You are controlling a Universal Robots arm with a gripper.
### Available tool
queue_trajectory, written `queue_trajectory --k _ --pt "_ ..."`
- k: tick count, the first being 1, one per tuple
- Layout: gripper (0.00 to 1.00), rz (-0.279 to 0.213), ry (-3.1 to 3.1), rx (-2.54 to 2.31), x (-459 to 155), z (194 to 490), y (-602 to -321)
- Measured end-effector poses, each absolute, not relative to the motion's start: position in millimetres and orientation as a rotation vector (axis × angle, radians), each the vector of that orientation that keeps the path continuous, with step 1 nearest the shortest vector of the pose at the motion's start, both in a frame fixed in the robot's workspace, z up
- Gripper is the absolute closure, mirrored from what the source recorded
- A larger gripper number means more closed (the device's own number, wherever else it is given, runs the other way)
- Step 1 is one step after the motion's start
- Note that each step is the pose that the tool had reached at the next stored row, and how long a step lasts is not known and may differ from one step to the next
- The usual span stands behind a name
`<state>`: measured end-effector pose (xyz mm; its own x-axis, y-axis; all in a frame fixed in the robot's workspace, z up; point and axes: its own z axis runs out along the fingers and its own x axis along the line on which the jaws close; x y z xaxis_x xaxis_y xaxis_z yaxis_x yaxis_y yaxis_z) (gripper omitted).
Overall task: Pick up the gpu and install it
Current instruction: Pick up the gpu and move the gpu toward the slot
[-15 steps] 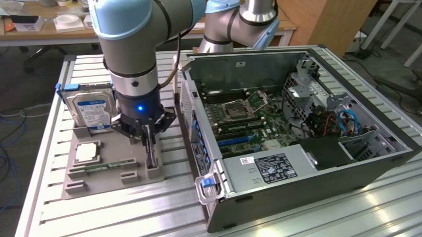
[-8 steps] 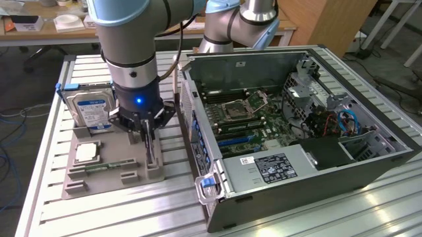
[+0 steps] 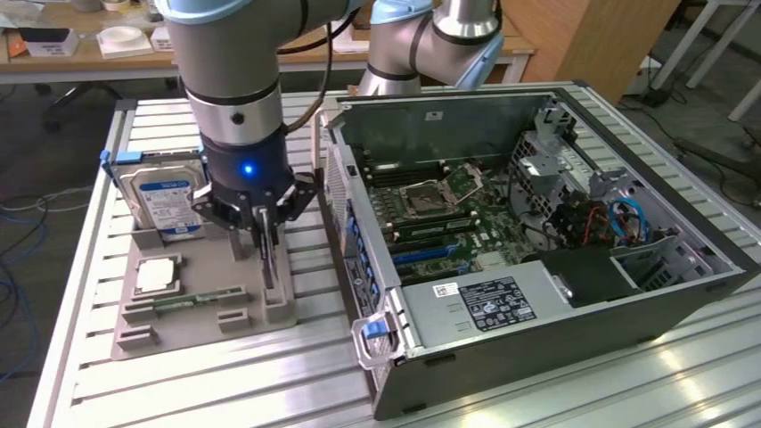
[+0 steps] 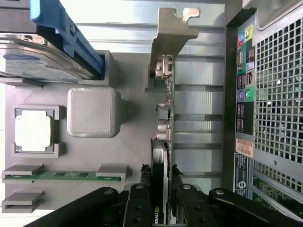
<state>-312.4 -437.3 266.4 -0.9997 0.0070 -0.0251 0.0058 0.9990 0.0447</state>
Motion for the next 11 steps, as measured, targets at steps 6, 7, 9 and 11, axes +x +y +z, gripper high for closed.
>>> queue_trajectory --k 6,7,9,11 --pt "0.74 0.069 3.116 0.01 -312 283 -437" --pt "0.74 0.069 3.116 0.01 -312 286 -437" --pt "0.74 0.069 3.116 0.01 -312 292 -437" --pt "0.74 0.069 3.116 0.01 -312 300 -437"
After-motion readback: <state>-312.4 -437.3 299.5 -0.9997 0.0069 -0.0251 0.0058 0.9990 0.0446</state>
